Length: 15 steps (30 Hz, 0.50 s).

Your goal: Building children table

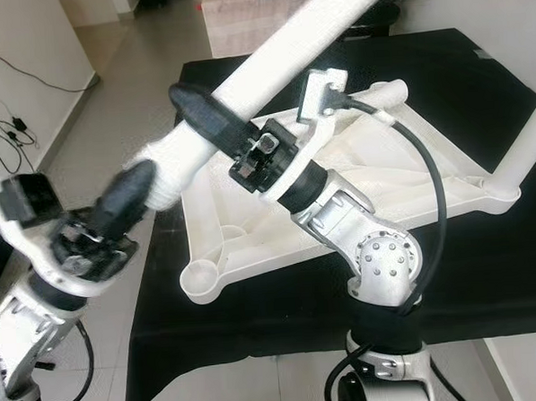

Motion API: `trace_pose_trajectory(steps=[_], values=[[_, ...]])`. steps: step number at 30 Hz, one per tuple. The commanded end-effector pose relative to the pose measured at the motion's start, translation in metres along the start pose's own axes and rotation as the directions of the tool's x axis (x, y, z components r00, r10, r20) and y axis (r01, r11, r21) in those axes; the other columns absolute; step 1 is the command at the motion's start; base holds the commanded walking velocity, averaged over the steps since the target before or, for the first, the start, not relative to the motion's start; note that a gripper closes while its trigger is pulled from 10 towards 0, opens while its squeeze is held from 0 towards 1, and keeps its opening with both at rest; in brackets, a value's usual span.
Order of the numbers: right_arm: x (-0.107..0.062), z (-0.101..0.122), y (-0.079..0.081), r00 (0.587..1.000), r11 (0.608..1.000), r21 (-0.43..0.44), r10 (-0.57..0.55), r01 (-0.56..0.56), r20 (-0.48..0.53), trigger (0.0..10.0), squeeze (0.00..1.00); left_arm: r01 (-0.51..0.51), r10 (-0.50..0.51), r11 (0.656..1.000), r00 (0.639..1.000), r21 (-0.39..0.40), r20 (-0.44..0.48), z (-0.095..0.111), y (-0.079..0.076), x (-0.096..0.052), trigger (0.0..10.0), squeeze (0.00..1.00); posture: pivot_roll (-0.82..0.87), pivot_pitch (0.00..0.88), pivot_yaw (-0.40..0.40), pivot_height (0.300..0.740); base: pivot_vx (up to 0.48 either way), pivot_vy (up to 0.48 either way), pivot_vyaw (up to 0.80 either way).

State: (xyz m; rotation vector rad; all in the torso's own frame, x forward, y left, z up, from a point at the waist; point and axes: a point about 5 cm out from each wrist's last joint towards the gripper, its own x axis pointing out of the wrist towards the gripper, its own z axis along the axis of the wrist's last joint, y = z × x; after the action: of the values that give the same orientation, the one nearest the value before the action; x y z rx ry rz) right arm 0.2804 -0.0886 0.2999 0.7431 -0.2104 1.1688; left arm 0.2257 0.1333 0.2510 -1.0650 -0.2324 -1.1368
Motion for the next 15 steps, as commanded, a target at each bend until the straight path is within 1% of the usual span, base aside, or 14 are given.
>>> trace_pose_trajectory(steps=[1,2,3,4,5,7,8,10,11,12,13,14,15], values=[[0.005,0.002,-0.003,0.999,0.999,-0.030,-0.033,0.034,0.012,0.0,0.00,-0.003,0.003,1.000,1.000,0.000,-0.022,-0.001,0.000,0.000,10.0,1.00,-0.08,0.128,0.049,0.740,0.000,0.000,0.00],[0.005,0.005,-0.006,0.998,0.997,-0.044,-0.057,0.058,0.027,0.0,0.00,-0.005,0.005,1.000,1.000,0.003,-0.022,0.000,-0.001,-0.002,10.0,1.00,-0.08,0.128,0.050,0.740,0.000,0.000,0.00],[0.004,0.011,-0.012,0.993,0.993,-0.052,-0.102,0.105,0.064,0.0,0.00,-0.002,0.003,1.000,0.999,0.015,-0.042,0.000,-0.003,-0.006,10.0,1.00,-0.08,0.129,0.049,0.740,0.000,0.000,0.00],[0.004,0.011,-0.012,0.993,0.993,-0.052,-0.102,0.105,0.064,0.0,0.00,-0.002,0.003,1.000,0.999,0.015,-0.042,0.000,-0.003,-0.006,10.0,1.00,-0.08,0.129,0.049,0.740,0.000,0.000,0.00],[0.003,0.018,-0.017,0.985,0.988,-0.051,-0.140,0.146,0.103,0.0,0.00,-0.003,0.004,1.000,0.998,0.024,-0.063,0.000,-0.005,-0.010,10.0,1.00,-0.07,0.131,0.047,0.740,0.000,0.000,0.00],[0.000,0.032,-0.027,0.963,0.976,-0.040,-0.202,0.212,0.177,0.0,0.00,-0.044,0.049,0.998,0.995,0.054,-0.089,0.000,-0.006,-0.022,10.0,1.00,-0.07,0.131,0.048,0.740,0.000,0.000,0.00],[-0.001,0.035,-0.028,0.957,0.974,-0.037,-0.214,0.225,0.194,0.0,0.00,-0.063,0.069,0.996,0.993,0.065,-0.093,0.001,-0.005,-0.025,10.0,1.00,-0.07,0.131,0.048,0.740,0.000,0.000,0.00],[-0.004,0.045,-0.034,0.934,0.961,-0.042,-0.254,0.272,0.249,0.0,0.00,-0.115,0.124,0.990,0.985,0.087,-0.118,0.000,-0.003,-0.037,10.0,1.00,-0.07,0.133,0.048,0.740,0.000,0.000,0.00],[-0.004,0.045,-0.034,0.934,0.961,-0.042,-0.254,0.272,0.249,0.0,0.00,-0.115,0.124,0.990,0.985,0.087,-0.118,0.000,-0.003,-0.037,10.0,1.00,-0.07,0.133,0.048,0.740,0.000,0.000,0.00],[-0.005,0.049,-0.036,0.925,0.956,-0.045,-0.269,0.291,0.269,0.0,0.00,-0.138,0.149,0.986,0.981,0.095,-0.125,-0.001,-0.002,-0.042,10.0,1.00,-0.07,0.133,0.048,0.740,0.000,0.000,0.00],[-0.005,0.049,-0.036,0.925,0.956,-0.045,-0.269,0.291,0.269,0.0,0.00,-0.138,0.149,0.986,0.981,0.095,-0.125,-0.001,-0.002,-0.042,10.0,1.00,-0.07,0.133,0.048,0.740,0.000,0.000,0.00],[-0.007,0.053,-0.038,0.915,0.948,-0.052,-0.286,0.313,0.284,0.0,0.00,-0.184,0.198,0.976,0.972,0.113,-0.125,-0.001,0.001,-0.048,10.0,1.00,-0.07,0.134,0.048,0.740,0.000,0.000,0.00],[-0.007,0.053,-0.038,0.915,0.948,-0.052,-0.286,0.313,0.284,0.0,0.00,-0.184,0.198,0.976,0.972,0.113,-0.125,-0.001,0.001,-0.048,10.0,1.00,-0.07,0.134,0.048,0.740,0.000,0.000,0.00]])
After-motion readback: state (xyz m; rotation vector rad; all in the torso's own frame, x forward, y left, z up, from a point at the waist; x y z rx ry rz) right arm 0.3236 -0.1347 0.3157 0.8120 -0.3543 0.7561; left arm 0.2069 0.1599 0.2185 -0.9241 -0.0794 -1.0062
